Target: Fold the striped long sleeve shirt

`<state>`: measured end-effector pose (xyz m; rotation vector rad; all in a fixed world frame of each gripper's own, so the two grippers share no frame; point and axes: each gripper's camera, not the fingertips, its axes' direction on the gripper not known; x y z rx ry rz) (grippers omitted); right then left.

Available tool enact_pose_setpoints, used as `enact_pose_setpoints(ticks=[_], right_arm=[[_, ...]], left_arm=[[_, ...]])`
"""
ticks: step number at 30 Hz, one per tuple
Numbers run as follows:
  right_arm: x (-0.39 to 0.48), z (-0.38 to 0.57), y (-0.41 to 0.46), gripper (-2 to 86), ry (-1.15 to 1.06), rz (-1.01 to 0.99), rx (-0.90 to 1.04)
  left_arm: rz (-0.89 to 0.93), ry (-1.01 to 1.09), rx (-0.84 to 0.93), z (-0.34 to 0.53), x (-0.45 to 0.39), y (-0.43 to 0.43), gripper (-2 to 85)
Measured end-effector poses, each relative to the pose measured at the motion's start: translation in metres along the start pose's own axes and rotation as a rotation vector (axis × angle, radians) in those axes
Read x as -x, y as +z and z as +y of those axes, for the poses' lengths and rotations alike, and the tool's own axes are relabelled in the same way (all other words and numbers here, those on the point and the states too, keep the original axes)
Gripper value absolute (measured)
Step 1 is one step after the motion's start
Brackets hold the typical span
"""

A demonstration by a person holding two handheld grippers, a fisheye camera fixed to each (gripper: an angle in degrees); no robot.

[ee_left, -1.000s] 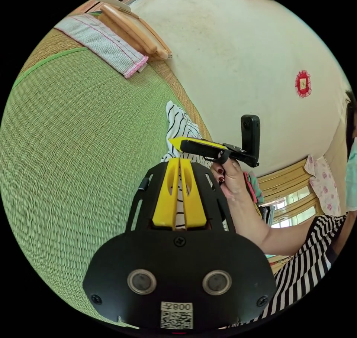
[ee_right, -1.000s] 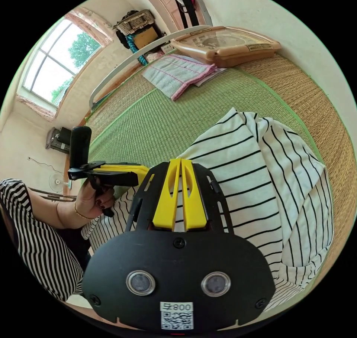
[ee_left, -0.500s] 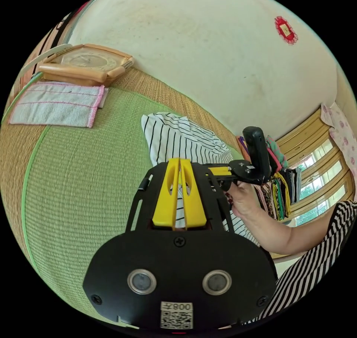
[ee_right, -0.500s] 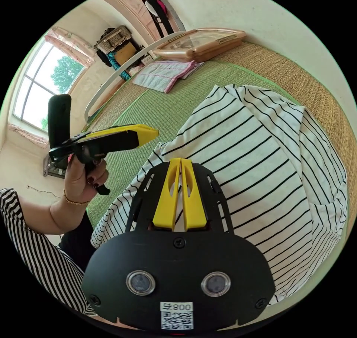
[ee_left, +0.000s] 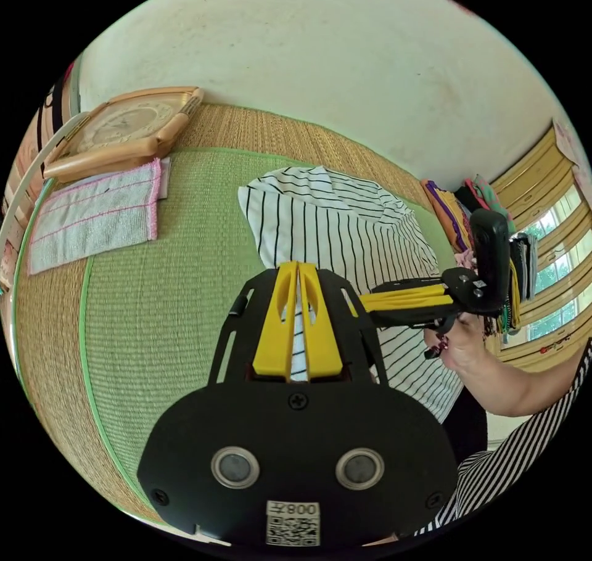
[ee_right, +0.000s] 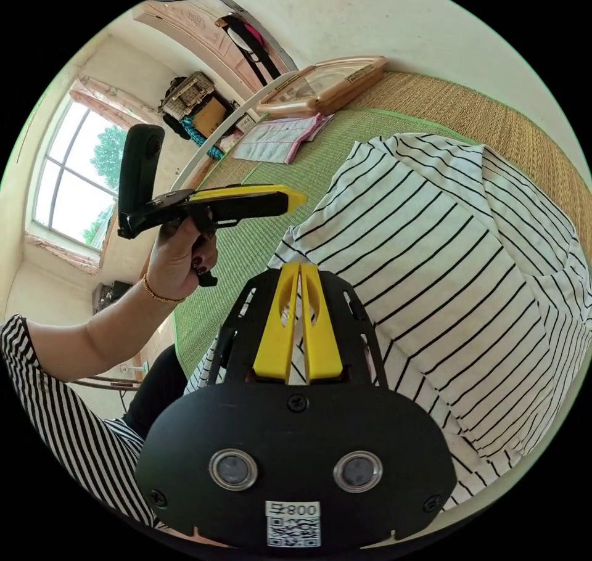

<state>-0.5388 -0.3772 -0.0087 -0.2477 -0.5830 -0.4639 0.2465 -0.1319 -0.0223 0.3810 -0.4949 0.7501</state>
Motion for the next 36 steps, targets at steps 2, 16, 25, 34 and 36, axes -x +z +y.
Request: enact_pose_setpoints(ticks=[2, 16, 25, 34, 36], right_arm=[[-0.009, 0.048, -0.013, 0.1, 0.033, -0.026, 0.010], [-0.079, 0.471, -0.136, 0.7, 0.633, 0.011, -0.179], [-0.104, 0.544, -0.125, 3.6, 0.706, 0.081, -0.195], [-0.126, 0.486, -0.116, 3.7, 0.572, 0.080, -0.200], [-0.136, 0.448, -0.120, 3.7, 0.521, 0.093, -0.211]], left_arm=[[0.114, -0.007, 0.038, 0.032, -0.004, -0.010, 0.1], [0.433, -0.245, 0.150, 0.168, -0.033, -0.079, 0.2], [0.397, -0.208, 0.217, 0.158, -0.083, -0.084, 0.5], [0.388, -0.149, 0.241, 0.100, -0.109, -0.071, 1.1], [0.392, -0.107, 0.250, 0.073, -0.117, -0.062, 1.2]])
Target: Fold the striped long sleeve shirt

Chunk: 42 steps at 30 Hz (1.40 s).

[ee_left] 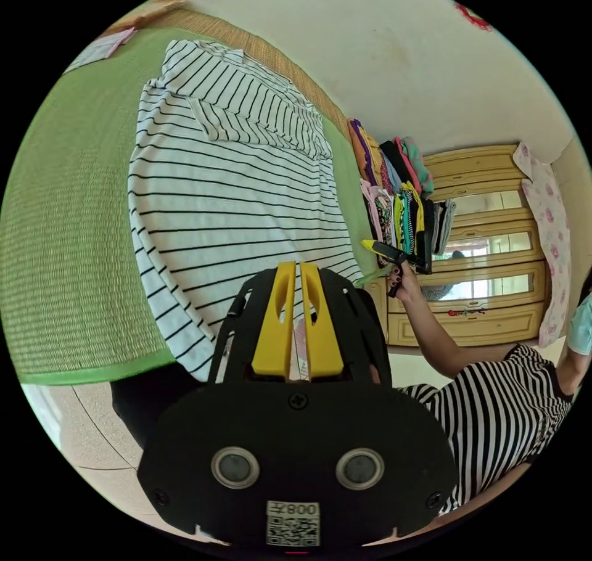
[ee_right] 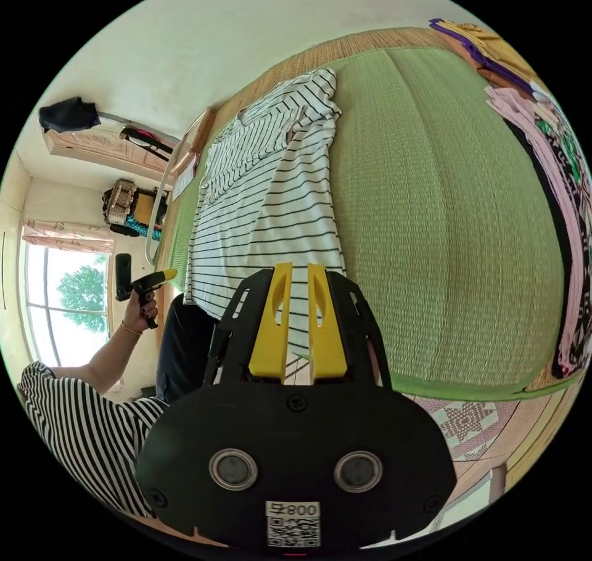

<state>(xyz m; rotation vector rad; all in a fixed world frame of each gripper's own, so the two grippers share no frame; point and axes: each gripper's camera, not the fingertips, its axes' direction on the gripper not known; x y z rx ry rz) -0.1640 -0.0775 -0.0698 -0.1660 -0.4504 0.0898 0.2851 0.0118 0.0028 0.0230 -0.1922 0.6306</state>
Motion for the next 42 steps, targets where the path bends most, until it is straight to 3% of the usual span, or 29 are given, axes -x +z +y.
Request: enact_pose_setpoints(ticks=[10, 16, 21, 30, 36, 42], right_arm=[[0.071, -0.270, 0.058, 4.9, -0.245, 0.158, -0.066], [0.088, -0.362, 0.137, 7.8, -0.273, 0.287, -0.023], [0.093, -0.383, 0.188, 7.7, -0.300, 0.395, 0.018], [0.095, -0.384, 0.201, 2.5, -0.314, 0.436, -0.035], [0.079, -0.390, 0.209, 1.1, -0.293, 0.385, -0.013], [0.059, -0.377, 0.184, 1.5, -0.274, 0.208, -0.109]], left_arm=[[-0.106, 0.280, -0.035, -0.214, -0.057, 0.049, 3.8], [-0.190, 0.326, -0.079, -0.294, -0.058, 0.070, 5.7], [-0.218, 0.334, -0.118, -0.325, -0.053, 0.075, 6.0], [-0.294, 0.328, -0.046, -0.346, -0.049, 0.097, 3.4], [-0.301, 0.340, -0.043, -0.338, -0.050, 0.093, 2.2], [-0.266, 0.329, -0.071, -0.322, -0.039, 0.082, 2.6]])
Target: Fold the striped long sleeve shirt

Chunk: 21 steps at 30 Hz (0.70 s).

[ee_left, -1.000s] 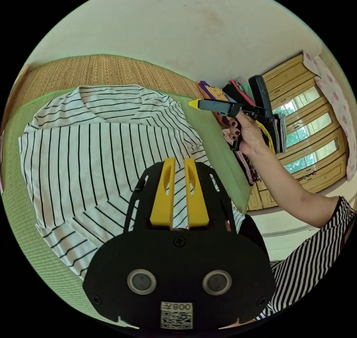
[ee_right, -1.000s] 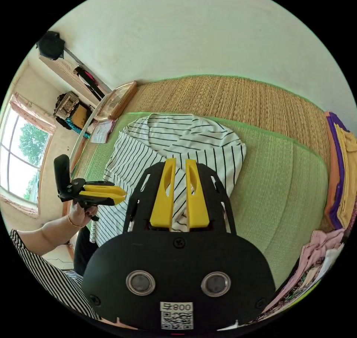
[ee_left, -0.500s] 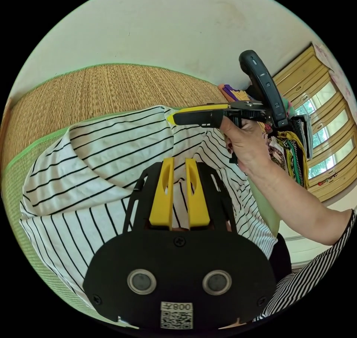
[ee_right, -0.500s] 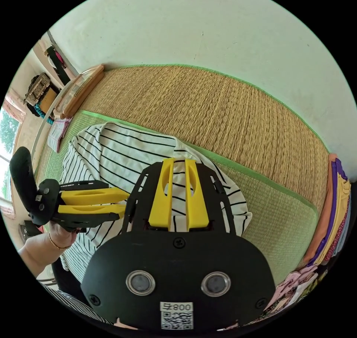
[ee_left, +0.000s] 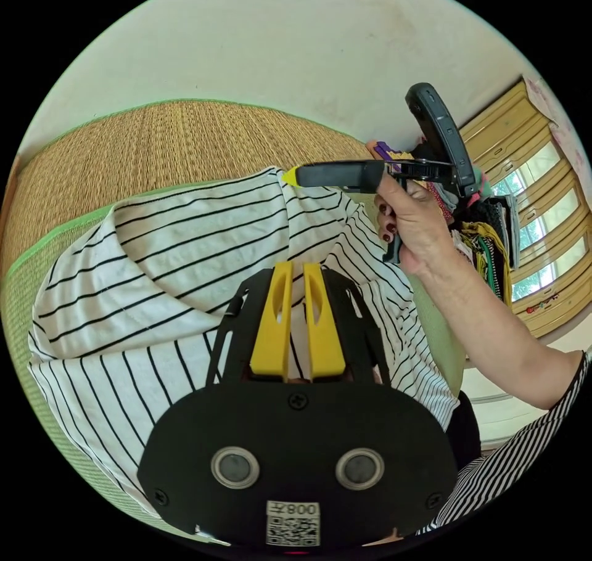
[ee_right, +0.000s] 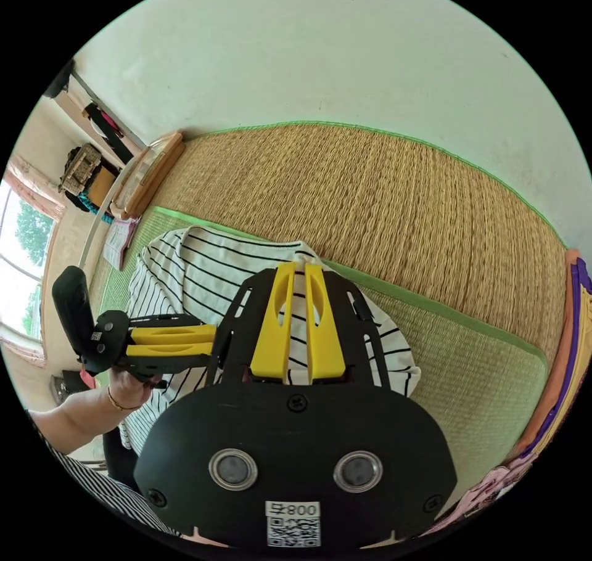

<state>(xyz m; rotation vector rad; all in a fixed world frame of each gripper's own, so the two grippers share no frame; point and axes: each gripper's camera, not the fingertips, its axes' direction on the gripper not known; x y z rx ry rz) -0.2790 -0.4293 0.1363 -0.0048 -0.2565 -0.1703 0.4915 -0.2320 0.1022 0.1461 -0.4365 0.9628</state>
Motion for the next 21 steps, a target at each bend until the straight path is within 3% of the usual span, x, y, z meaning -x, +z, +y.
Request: enact_pose_setpoints(ticks=[2, 6, 12, 17, 21], right_arm=[[-0.006, 0.008, -0.006, 1.3, 0.003, -0.037, -0.031], [-0.025, 0.013, 0.029, 0.3, 0.033, -0.005, 0.100], [-0.033, 0.043, -0.004, 0.1, 0.021, -0.034, 0.047], [-0.044, 0.136, -0.059, 0.1, -0.005, -0.097, 0.022], [-0.060, 0.265, -0.107, 0.1, 0.078, -0.186, 0.086]], left_arm=[[-0.015, 0.001, -0.021, 0.010, 0.003, -0.005, 2.7], [-0.011, -0.026, -0.002, 0.020, 0.013, -0.004, 2.5], [0.036, -0.023, -0.053, 0.066, 0.019, -0.048, 2.7], [0.108, -0.103, -0.067, 0.191, 0.033, -0.113, 2.3], [0.141, -0.241, -0.055, 0.297, 0.038, -0.159, 1.2]])
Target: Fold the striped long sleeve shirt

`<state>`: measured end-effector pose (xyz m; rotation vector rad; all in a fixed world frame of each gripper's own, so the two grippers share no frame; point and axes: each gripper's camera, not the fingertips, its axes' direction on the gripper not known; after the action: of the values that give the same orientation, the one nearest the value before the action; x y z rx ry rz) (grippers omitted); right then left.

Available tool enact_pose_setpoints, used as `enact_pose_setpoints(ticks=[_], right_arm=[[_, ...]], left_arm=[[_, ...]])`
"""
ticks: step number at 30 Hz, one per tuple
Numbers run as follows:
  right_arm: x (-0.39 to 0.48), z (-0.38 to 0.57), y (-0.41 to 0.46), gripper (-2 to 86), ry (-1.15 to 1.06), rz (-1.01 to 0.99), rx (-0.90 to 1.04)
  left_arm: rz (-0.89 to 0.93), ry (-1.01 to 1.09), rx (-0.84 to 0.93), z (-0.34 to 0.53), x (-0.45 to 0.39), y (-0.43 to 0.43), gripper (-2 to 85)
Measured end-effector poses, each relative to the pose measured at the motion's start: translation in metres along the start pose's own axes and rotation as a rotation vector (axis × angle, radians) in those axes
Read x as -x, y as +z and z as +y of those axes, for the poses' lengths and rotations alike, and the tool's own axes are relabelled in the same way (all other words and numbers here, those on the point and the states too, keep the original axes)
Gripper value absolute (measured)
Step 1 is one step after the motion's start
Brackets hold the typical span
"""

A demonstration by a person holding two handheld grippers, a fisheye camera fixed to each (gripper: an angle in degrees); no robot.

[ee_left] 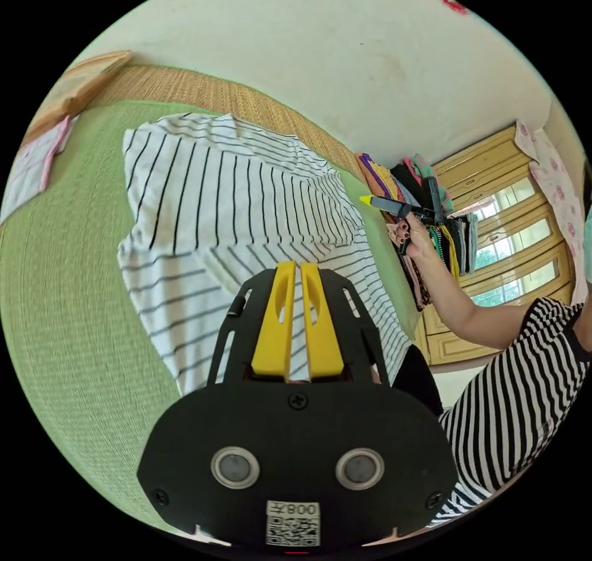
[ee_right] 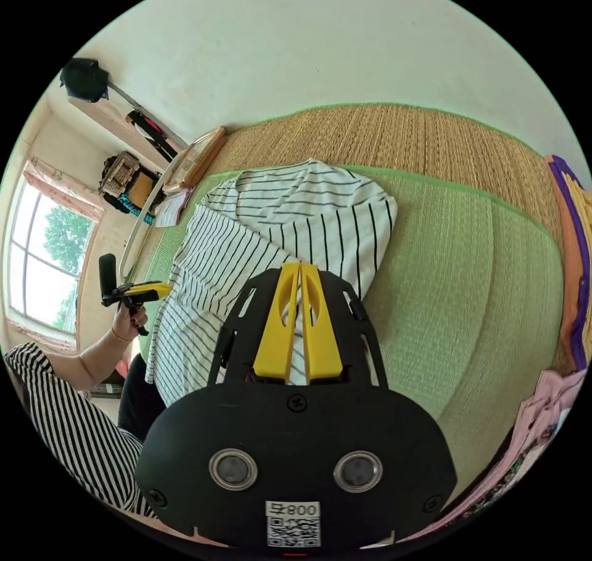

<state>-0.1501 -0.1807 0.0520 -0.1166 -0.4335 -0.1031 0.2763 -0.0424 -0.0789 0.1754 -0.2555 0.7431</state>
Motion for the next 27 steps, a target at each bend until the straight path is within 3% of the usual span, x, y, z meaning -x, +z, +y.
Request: enact_pose_setpoints(ticks=[5, 13, 27], right_arm=[[-0.005, 0.149, -0.030, 0.3, 0.179, -0.024, 0.083], [0.003, 0.317, -0.064, 5.1, 0.374, -0.095, 0.066], [-0.006, 0.402, -0.111, 9.5, 0.434, -0.098, 0.040]], left_arm=[[0.018, -0.210, 0.030, 0.126, 0.013, -0.059, 0.6], [0.079, -0.351, 0.030, 0.228, 0.010, -0.104, 4.8], [-0.151, -0.374, 0.208, 0.280, -0.014, -0.119, 10.2]])
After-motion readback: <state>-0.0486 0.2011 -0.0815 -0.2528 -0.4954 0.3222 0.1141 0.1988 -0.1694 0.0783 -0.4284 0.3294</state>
